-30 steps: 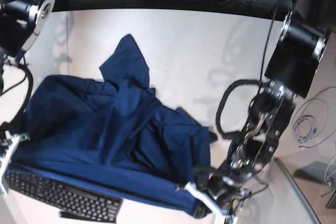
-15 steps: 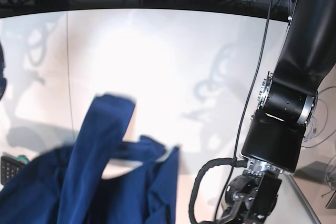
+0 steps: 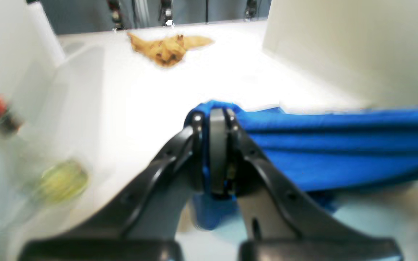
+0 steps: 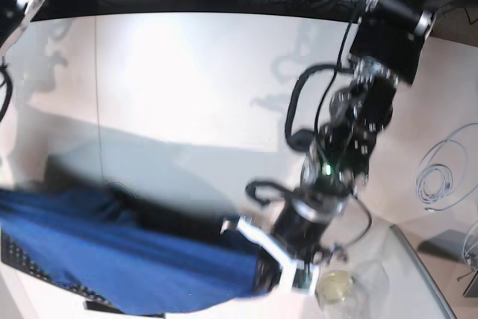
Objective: Layout the t-shirt on the table in an organized manner, then fold the t-shirt properly
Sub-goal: 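Lift the shirt with both grippers and flap it flat onto the table, then pull the shirt corner with the left gripper away from the right gripper, then grasp the shirt edge with the right gripper and pull it outward, then drag the shirt edge with the right gripper to smooth the fabric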
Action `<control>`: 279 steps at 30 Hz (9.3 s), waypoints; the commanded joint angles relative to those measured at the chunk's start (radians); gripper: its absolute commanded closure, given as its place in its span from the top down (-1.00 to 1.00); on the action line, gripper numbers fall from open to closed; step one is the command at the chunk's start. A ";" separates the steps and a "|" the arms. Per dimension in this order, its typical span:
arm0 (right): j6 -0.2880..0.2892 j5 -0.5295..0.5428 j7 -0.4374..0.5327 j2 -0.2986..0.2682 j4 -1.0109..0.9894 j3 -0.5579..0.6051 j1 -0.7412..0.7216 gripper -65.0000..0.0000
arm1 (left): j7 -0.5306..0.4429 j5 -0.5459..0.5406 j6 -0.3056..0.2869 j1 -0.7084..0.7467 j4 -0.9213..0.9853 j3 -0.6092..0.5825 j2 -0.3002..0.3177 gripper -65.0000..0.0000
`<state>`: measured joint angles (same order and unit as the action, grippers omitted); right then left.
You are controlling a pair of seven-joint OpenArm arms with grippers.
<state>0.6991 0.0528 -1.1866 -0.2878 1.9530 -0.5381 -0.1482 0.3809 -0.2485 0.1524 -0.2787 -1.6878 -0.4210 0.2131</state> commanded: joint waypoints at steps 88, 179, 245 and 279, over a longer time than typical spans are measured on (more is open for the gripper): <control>-0.001 -0.015 0.178 0.192 -0.152 -0.027 0.255 -1.00 | -0.590 0.278 0.008 0.457 0.539 0.152 0.176 -1.00; -0.322 -0.011 0.103 0.172 0.035 0.045 0.611 -0.99 | -0.224 0.625 0.132 0.559 0.251 0.152 0.075 -1.00; -0.332 -0.015 0.333 0.273 -0.640 0.031 0.051 -0.15 | -0.230 0.625 0.135 0.634 0.283 0.224 0.082 -1.00; -0.335 -0.015 0.170 0.200 -0.688 0.034 0.094 -1.00 | -0.231 0.625 0.137 0.692 0.257 0.316 0.082 -1.00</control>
<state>0.3649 0.0387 -1.0275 -0.0799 1.2560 -0.5037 -0.0463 0.1658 0.3683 0.2821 0.4049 -1.4155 -0.1047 0.2893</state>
